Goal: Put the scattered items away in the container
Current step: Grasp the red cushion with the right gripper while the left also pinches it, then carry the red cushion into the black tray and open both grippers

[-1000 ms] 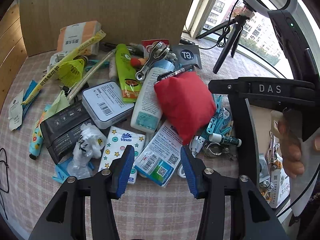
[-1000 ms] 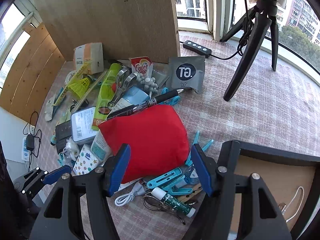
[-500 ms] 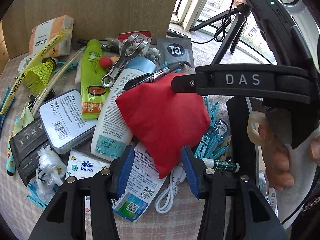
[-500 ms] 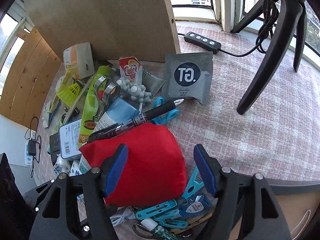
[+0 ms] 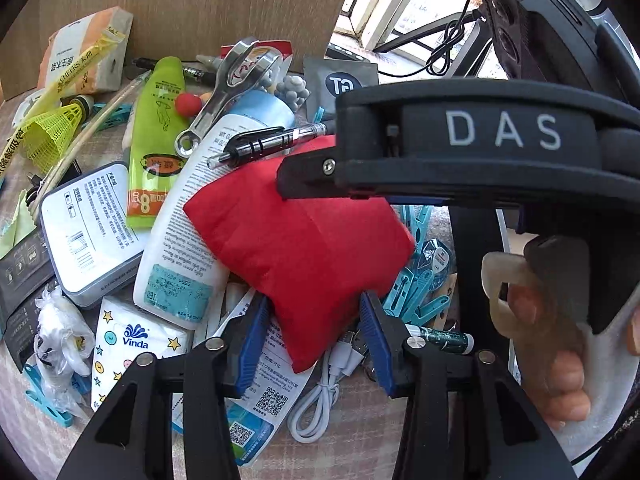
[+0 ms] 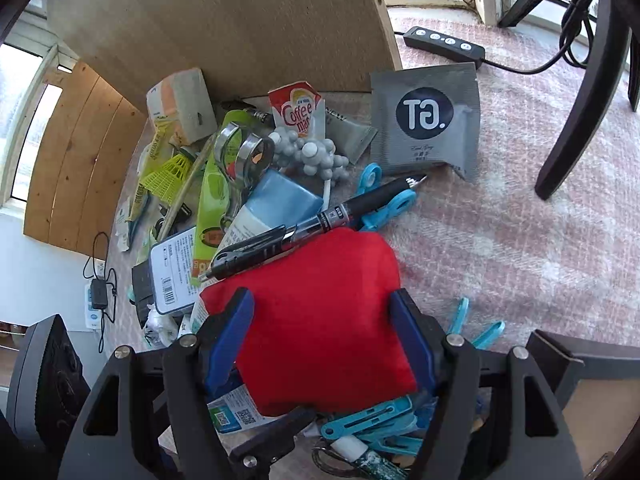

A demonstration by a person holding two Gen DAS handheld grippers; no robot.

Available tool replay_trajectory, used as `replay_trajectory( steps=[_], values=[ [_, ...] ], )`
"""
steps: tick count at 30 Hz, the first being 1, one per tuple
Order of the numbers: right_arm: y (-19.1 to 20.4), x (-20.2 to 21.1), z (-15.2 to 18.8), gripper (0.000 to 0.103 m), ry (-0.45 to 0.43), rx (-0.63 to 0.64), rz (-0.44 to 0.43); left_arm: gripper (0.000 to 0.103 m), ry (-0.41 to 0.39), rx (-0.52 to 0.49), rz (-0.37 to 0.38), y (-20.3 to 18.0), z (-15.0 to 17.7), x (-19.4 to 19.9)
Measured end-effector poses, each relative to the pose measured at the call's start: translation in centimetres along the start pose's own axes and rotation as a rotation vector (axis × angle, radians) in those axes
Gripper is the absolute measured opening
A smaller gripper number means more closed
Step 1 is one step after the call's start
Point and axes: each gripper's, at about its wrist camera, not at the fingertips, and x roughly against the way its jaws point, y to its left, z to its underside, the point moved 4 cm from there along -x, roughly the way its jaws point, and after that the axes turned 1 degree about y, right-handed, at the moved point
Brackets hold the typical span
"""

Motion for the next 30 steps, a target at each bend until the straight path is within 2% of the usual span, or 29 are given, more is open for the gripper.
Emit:
replay_trajectory(
  steps=[2, 6, 9, 22, 30],
  values=[
    [0.3, -0.1, 0.7, 0.069, -0.002, -0.009, -0.006, 0.037, 0.002, -0.004, 0.009, -0.1, 0.1, 0.0],
    [1.5, 0.5, 1.7, 0.064, -0.029, 0.013, 0.032, 0.035, 0.004, 0.007, 0.027, -0.1, 0.6, 0.9],
    [2.0, 1.5, 2.2, 0.063, -0.043, 0.004, 0.020, 0.035, -0.010, -0.005, 0.034, -0.3, 1.0, 2.1],
    [4.5, 8.0, 4.1, 0.063, -0.130, 0.022, 0.001, 0.035, -0.101, -0.055, 0.081, -2.8, 1.8, 8.7],
    [2.2, 12.5, 7.1, 0.063, -0.185, -0.029, 0.041, 0.035, -0.093, -0.143, 0.118, -7.3, 2.6, 9.0]
  ],
)
